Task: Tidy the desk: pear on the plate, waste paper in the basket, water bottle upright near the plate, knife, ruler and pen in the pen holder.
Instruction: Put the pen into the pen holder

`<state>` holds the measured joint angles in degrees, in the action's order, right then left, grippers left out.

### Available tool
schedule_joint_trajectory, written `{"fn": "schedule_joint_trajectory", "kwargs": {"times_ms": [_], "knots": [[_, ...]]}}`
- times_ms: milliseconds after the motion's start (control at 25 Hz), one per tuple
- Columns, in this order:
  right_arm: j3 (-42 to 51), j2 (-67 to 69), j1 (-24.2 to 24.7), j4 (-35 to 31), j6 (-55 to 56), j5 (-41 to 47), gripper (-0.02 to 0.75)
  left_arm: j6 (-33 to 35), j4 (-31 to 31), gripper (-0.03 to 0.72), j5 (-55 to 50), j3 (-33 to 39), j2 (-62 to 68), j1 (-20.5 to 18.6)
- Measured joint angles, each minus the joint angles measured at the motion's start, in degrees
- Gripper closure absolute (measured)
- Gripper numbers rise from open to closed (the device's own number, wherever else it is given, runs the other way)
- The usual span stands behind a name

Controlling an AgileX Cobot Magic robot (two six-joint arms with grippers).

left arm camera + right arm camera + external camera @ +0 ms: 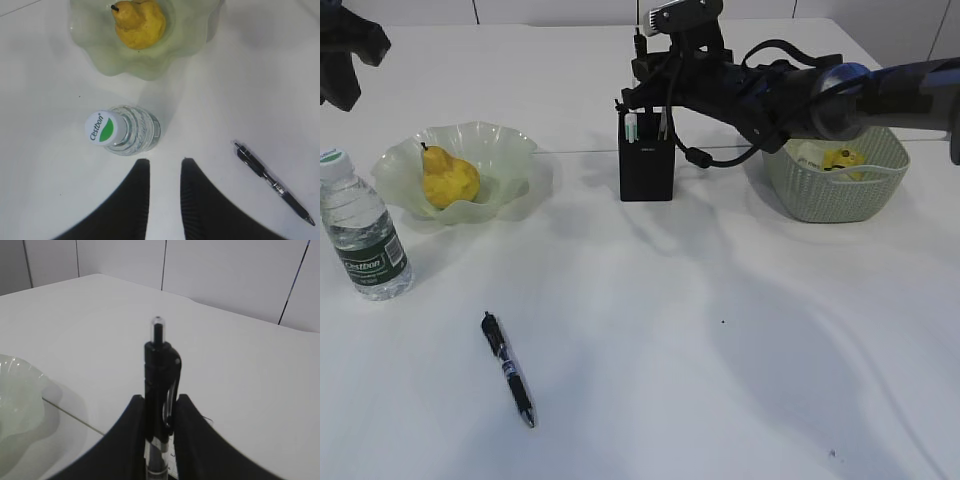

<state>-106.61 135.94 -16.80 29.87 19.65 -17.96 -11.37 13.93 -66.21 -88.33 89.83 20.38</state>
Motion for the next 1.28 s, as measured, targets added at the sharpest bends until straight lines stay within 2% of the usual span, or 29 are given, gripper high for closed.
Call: {"fn": "schedule_joint_trajectory", "kwargs": {"times_ms": [680, 1000, 1280], "knots": [[0.00, 0.00, 0.00, 0.00, 2.61, 1.30, 0.489, 0.00, 0.00, 0.546, 0.00, 0.00, 0.00, 0.00], [-2.51, -1.67, 0.00, 0.11, 7.93, 10.68, 0.487, 0.00, 0.00, 0.546, 0.00, 0.00, 0.00, 0.00], [-2.73, -6.00, -0.11, 1.05, 9.17, 14.42, 0.488, 0.00, 0.00, 0.546, 0.18, 0.00, 0.00, 0.00]]}}
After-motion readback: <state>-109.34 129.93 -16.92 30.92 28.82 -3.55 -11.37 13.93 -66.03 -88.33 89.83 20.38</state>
